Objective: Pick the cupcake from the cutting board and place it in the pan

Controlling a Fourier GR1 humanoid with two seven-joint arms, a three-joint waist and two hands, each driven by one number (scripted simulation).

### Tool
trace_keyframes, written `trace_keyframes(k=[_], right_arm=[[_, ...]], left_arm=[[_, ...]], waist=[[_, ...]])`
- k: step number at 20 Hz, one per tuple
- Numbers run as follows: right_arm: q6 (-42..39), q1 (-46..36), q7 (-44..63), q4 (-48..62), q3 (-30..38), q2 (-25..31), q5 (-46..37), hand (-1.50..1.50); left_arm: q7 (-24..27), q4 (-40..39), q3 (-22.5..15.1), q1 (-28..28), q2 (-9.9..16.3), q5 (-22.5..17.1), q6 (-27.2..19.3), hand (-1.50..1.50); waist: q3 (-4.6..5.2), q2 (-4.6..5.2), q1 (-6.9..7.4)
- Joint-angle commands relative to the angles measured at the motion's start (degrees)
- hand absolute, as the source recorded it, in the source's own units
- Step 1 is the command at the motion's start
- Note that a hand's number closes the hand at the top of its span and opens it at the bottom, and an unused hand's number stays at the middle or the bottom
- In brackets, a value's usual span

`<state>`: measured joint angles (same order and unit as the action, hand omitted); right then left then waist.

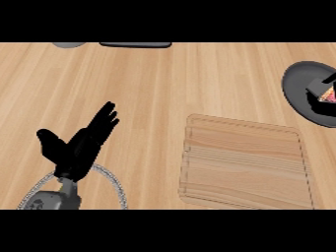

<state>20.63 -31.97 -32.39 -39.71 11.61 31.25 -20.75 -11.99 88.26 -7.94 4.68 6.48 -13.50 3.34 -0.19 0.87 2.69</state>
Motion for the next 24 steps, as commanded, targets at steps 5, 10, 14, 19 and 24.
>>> trace_keyframes(k=[5,10,14,19,24], right_arm=[[3.9,-9.4,-9.2,19.0,5.9,2.5,0.9,1.5],[4.1,-10.4,-14.0,23.2,8.0,4.2,1.7,1.5],[3.9,-13.0,-0.3,30.5,-0.4,4.8,-7.8,-1.5],[-2.7,-14.7,-2.4,32.1,1.7,4.9,-5.5,-1.5],[-9.9,-15.5,-9.8,30.6,9.6,3.3,3.1,-1.5]], left_arm=[[-1.3,1.1,-1.8,1.8,-1.5,0.8,-0.3,0.0],[-0.8,1.4,-2.4,1.2,-1.4,1.3,0.1,0.0],[-1.3,1.0,-3.8,3.1,-2.0,2.3,0.2,0.0],[-1.4,0.5,-1.6,3.7,-1.2,1.4,0.0,0.0],[-2.2,0.7,-0.4,3.7,-0.4,0.4,0.6,0.0]], waist=[[-0.25,1.04,1.98],[-0.36,1.43,2.59],[-0.21,1.88,4.33],[-0.44,1.91,4.14],[-0.59,1.55,2.77]])
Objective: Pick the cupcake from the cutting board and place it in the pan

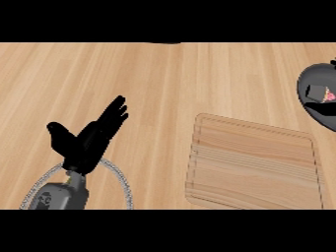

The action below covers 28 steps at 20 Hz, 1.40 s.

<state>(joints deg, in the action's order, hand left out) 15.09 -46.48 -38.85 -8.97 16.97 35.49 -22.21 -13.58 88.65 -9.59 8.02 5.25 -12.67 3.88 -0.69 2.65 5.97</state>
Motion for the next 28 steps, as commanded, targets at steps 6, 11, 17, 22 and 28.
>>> trace_keyframes(k=[6,11,17,22,28], right_arm=[[-17.2,-0.4,-2.7,3.0,9.0,2.8,9.5,-1.5],[-29.1,1.4,-2.4,4.2,9.1,7.6,9.8,-1.5],[-41.2,6.8,-8.7,3.7,8.4,11.5,9.2,-1.5],[-47.7,8.8,-10.2,2.7,8.5,13.4,9.6,-1.5],[-50.8,10.1,-10.3,0.8,8.2,15.1,9.8,-1.5]], left_arm=[[0.8,-1.6,1.1,-0.1,0.5,-0.5,0.8,0.0],[-0.4,-0.5,1.2,0.1,0.3,-0.3,-0.3,0.0],[1.6,-0.1,0.4,-2.3,-0.5,0.7,-0.9,0.0],[2.6,-1.8,1.5,-2.1,0.0,0.2,-0.1,0.0],[0.6,-0.8,0.1,-1.5,-1.8,0.1,-1.2,0.0]], waist=[[0.07,0.05,-1.33],[-0.03,-0.02,-1.27],[-0.2,-0.16,-1.72],[-0.09,-0.47,-2.64],[-0.19,-0.64,-2.87]])
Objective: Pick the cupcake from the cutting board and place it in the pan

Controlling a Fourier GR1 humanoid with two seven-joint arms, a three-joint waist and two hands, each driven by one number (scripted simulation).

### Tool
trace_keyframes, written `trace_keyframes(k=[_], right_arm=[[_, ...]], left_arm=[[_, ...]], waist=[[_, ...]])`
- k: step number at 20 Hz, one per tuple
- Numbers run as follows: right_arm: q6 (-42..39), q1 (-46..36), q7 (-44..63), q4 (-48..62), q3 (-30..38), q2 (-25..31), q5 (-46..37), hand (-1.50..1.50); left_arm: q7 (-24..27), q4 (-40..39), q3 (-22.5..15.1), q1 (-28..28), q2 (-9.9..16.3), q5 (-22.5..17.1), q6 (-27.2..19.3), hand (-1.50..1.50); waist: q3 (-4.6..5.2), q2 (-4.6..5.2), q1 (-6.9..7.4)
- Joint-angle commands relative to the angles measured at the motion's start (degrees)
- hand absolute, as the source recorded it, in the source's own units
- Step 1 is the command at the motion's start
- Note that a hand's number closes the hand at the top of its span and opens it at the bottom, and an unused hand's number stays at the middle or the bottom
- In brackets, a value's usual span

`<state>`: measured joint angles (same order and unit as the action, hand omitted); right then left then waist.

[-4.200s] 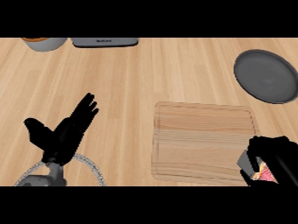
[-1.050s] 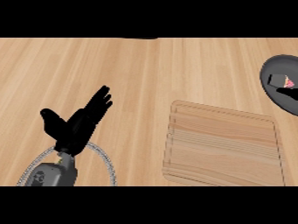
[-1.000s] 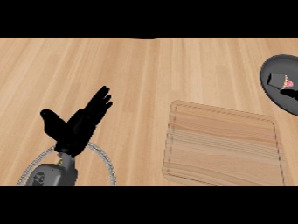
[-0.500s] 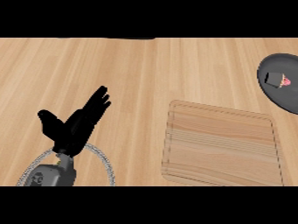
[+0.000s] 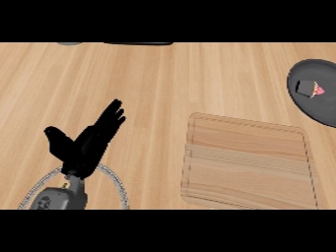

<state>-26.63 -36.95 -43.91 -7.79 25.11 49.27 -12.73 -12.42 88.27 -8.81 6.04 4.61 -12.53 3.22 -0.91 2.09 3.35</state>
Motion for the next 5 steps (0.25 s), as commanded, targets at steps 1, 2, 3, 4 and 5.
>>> trace_keyframes(k=[1,2,3,4,5], right_arm=[[-9.0,3.2,-7.5,-0.8,-0.3,1.1,0.0,-1.5],[-9.3,2.9,-6.5,-1.0,-0.2,2.0,0.1,-1.5],[-7.8,3.5,-6.8,-1.4,-0.8,0.9,-0.4,-1.5],[-9.7,2.9,-6.1,-1.5,-0.7,2.0,-0.1,-1.5],[-9.5,3.6,-6.9,-1.7,-0.6,1.1,0.1,-1.5]], left_arm=[[0.3,0.2,0.4,-0.8,0.5,0.1,0.0,0.0],[-0.8,1.0,1.0,0.0,0.9,-0.4,-0.1,0.0],[-0.6,1.5,-0.1,-0.7,0.5,0.0,0.2,0.0],[0.1,0.9,-0.6,-1.2,0.0,0.2,0.3,0.0],[-0.2,1.3,-0.2,-1.2,0.4,0.5,-0.2,0.0]], waist=[[0.01,-0.29,-0.41],[0.01,-0.34,-0.19],[-0.08,-0.22,0.27],[0.0,-0.27,0.1],[0.05,-0.45,-0.08]])
